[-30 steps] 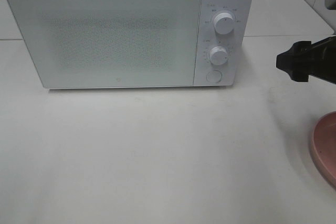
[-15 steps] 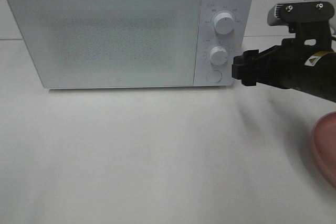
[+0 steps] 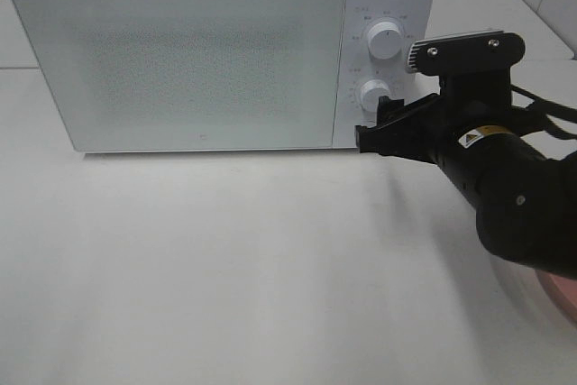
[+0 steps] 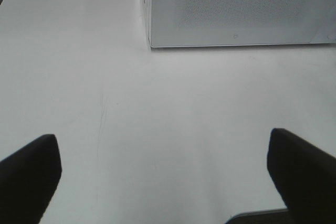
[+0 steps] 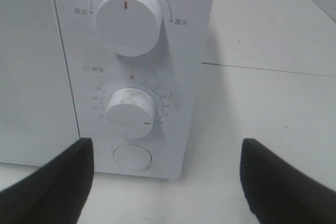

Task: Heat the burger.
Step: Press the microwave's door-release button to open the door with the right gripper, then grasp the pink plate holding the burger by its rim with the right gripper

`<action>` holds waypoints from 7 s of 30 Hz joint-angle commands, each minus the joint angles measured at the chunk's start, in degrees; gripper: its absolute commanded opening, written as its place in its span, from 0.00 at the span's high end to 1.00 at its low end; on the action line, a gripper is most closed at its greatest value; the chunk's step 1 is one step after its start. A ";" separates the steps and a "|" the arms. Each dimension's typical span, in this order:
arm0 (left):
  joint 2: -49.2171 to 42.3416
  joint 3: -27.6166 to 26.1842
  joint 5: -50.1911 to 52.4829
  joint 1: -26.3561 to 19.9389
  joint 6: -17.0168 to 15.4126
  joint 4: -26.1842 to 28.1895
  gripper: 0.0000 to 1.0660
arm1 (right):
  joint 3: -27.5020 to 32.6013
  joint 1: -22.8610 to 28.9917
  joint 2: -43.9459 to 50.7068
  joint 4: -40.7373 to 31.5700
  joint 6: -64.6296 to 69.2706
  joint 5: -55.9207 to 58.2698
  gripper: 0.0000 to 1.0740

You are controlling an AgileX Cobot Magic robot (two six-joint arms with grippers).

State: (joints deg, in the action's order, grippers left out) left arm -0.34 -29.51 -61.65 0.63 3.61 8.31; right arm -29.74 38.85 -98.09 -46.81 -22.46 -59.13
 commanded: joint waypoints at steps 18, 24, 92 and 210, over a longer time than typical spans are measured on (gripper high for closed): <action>0.00 -0.06 0.23 -0.23 -0.29 0.40 0.06 | -0.11 2.18 -4.76 0.46 19.19 -5.44 0.30; 0.00 -0.06 0.23 -0.23 -0.29 0.40 0.06 | -0.11 2.18 -4.76 0.40 43.14 -5.33 0.34; 0.00 -0.06 0.23 -0.23 -0.29 0.40 0.06 | -16.27 -8.02 -22.06 10.83 100.73 6.42 1.00; 0.00 -0.06 0.23 -0.23 -0.29 0.40 0.06 | -16.90 -17.48 2.58 16.96 30.42 79.07 0.99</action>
State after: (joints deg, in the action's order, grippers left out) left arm -0.34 -29.51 -61.65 0.63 3.61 8.31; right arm -46.87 22.46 -97.35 -36.44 10.08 13.35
